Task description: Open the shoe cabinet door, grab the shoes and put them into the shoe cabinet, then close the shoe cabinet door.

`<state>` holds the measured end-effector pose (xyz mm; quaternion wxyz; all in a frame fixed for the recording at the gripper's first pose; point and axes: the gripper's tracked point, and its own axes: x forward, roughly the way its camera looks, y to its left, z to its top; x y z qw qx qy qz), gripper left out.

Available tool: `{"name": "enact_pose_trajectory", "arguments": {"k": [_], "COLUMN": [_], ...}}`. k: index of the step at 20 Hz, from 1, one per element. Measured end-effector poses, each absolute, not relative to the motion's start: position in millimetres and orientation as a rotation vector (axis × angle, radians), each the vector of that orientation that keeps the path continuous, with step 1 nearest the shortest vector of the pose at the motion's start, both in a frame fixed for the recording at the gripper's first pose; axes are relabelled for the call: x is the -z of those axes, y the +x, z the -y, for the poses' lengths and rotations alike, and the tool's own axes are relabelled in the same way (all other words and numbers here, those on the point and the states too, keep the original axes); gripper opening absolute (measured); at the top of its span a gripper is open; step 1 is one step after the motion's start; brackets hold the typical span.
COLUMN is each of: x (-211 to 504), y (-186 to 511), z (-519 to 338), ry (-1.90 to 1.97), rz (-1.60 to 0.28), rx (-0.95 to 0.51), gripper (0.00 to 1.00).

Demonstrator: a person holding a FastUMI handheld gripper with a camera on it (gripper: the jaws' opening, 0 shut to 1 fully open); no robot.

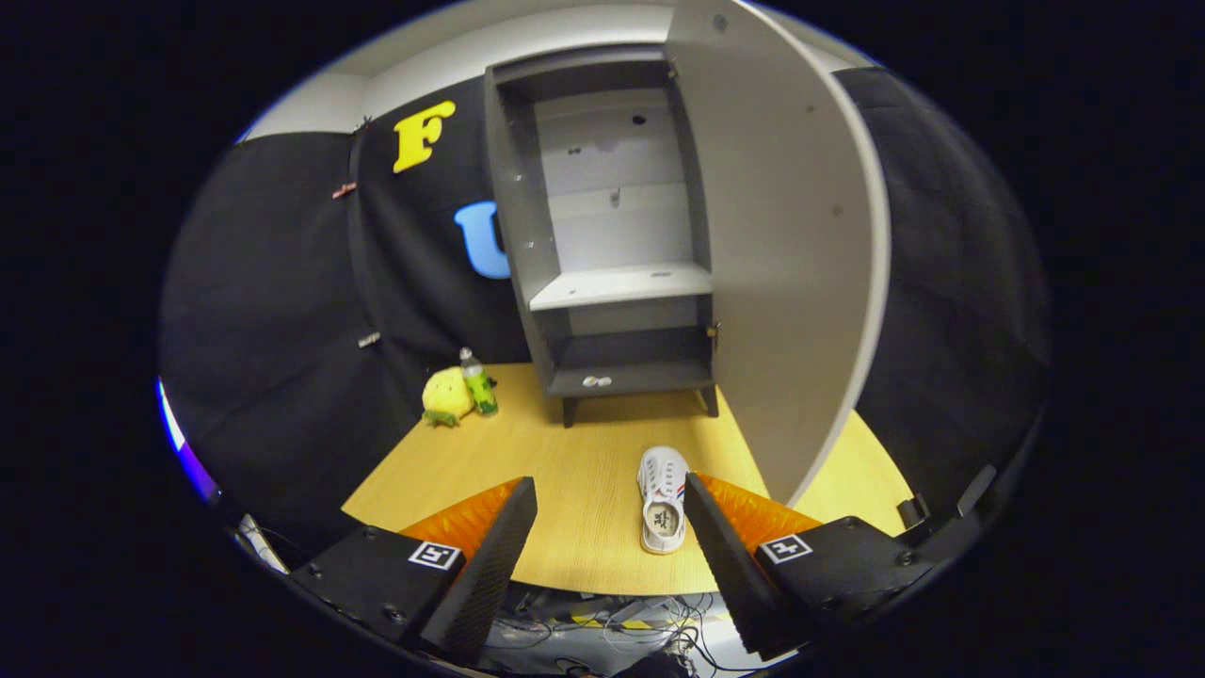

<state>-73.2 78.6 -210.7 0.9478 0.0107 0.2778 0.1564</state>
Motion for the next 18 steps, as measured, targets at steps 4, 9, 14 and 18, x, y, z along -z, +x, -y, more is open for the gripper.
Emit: {"name": "enact_pose_trajectory", "arguments": {"k": [4,9,14,18], "x": [300.6,391.2,453.7,485.9], "y": [-34.4,0.4,12.1,28.4], "z": [-95.2,-97.0,-91.7,-102.0], "ry": [-0.007,-0.032,-0.010,-0.022], "rz": [-0.713,-0.848,-0.947,-0.933], "rx": [-0.348,-0.348,-0.328,-0.320], "gripper": [0.99,0.99,0.99,0.99]}}
